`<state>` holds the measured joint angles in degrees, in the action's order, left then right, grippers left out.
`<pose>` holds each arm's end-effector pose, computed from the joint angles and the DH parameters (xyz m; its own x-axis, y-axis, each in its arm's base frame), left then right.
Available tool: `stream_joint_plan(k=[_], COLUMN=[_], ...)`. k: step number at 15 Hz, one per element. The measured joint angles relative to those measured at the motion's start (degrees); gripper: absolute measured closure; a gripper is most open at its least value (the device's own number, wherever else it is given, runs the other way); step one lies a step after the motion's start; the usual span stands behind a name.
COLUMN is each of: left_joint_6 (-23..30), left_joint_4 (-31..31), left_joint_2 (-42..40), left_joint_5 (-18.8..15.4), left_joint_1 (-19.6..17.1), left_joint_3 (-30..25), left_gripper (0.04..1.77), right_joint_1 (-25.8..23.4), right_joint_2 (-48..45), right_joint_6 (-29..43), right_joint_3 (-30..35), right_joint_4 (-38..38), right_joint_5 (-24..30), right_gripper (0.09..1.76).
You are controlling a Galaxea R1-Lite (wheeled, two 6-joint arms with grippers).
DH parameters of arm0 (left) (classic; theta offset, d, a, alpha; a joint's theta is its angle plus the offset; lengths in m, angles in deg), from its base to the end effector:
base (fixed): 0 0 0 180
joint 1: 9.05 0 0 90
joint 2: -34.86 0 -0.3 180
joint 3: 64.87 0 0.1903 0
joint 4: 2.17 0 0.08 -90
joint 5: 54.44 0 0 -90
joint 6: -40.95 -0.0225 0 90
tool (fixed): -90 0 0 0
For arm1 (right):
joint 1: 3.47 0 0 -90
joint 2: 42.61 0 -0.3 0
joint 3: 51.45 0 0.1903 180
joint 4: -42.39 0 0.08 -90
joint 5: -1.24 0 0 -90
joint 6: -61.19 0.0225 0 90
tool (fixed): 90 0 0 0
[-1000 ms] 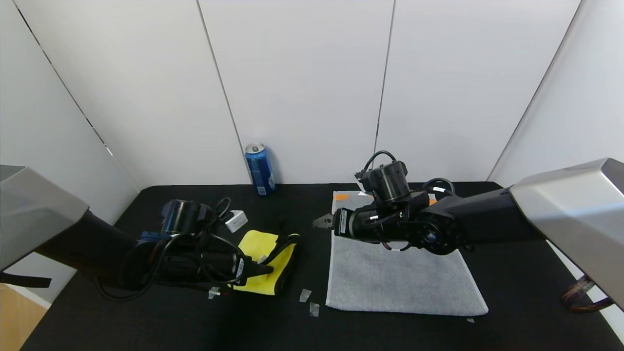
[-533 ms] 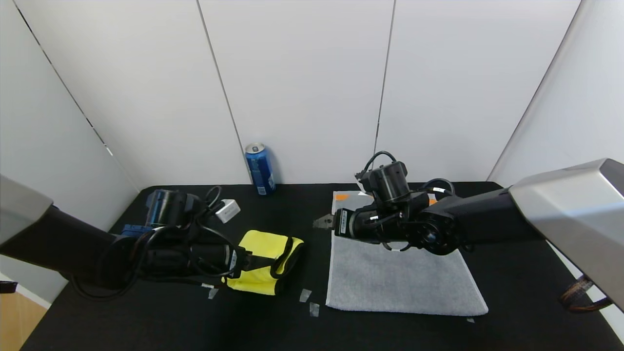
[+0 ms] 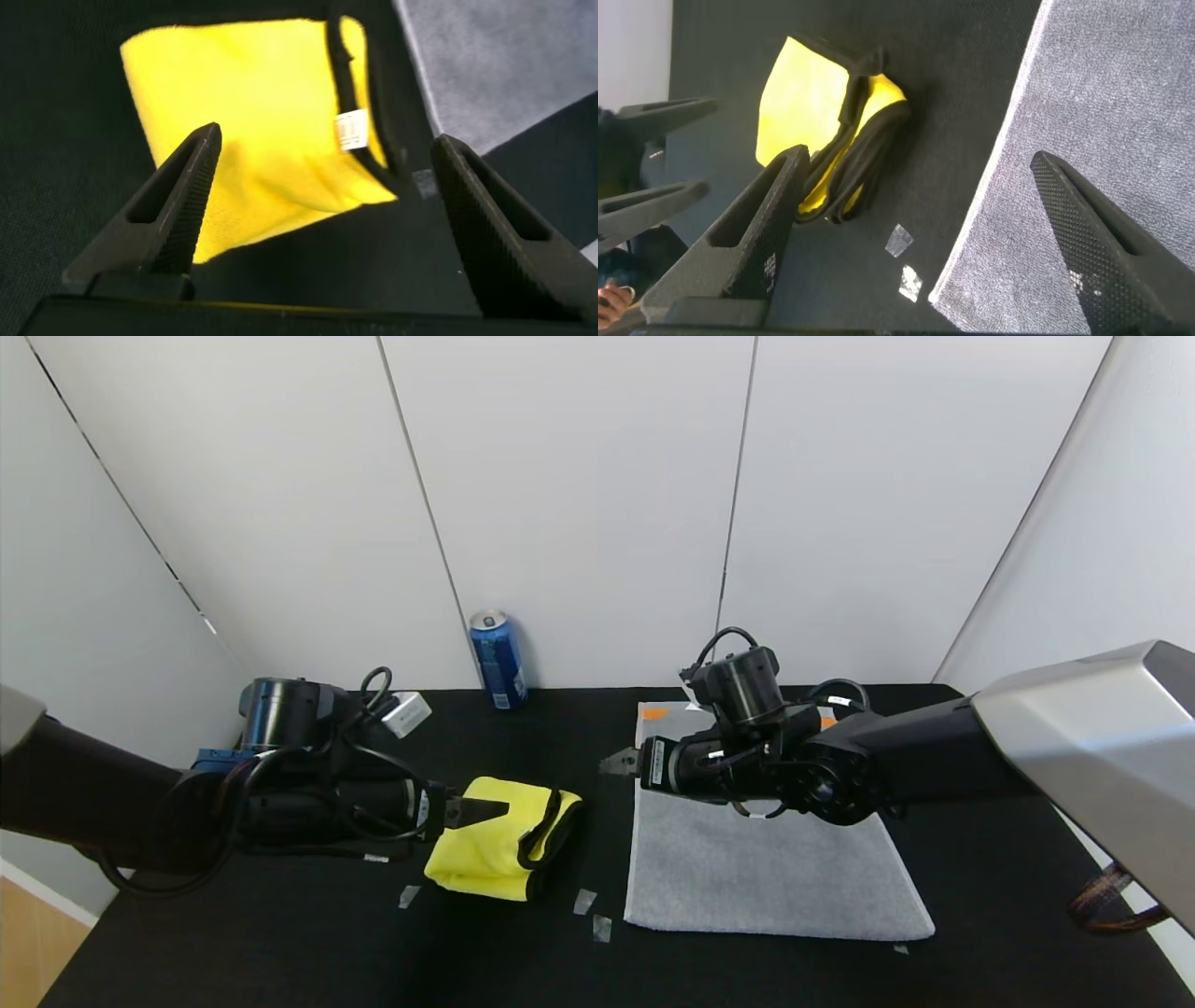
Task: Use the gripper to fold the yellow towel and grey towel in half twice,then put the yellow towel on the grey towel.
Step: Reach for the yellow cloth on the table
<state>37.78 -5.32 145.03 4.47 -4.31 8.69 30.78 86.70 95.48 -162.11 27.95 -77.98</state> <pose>0.3304 -0.0391 0.1046 0.6134 -0.5690 -0.5477 0.5009 0.8164 -0.2873 0.3745 0.2601 0.1155 0.5750 0.6178 -0.5363 -0.3096 0.7711 0.5564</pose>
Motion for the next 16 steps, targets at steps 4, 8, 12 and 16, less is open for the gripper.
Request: stream_joint_plan(k=[4, 8, 12, 16], left_joint_6=[-1.12, -1.28, -2.66, -3.97], left_joint_4=[0.0, -0.04, -0.04, -0.09], left_joint_2=[4.52, 5.52, 5.49, 5.74], left_joint_5=[0.07, 0.05, 0.13, 1.45], left_joint_1=[-0.48, 1.49, 2.83, 4.18], left_joint_3=[1.21, -0.05, -1.51, -2.47], left_gripper=[0.17, 0.14, 0.12, 0.11], right_joint_1=[0.05, 0.0, -0.22, -0.28], right_joint_2=[0.13, 0.22, 0.24, 0.24], right_joint_6=[-0.02, 0.05, 0.09, 0.09], right_joint_3=[-0.07, -0.07, -0.16, -0.16], right_joint_4=[0.05, 0.05, 0.02, 0.0], right_joint_5=[0.0, -0.02, 0.09, 0.11], right_gripper=[0.14, 0.14, 0.14, 0.14])
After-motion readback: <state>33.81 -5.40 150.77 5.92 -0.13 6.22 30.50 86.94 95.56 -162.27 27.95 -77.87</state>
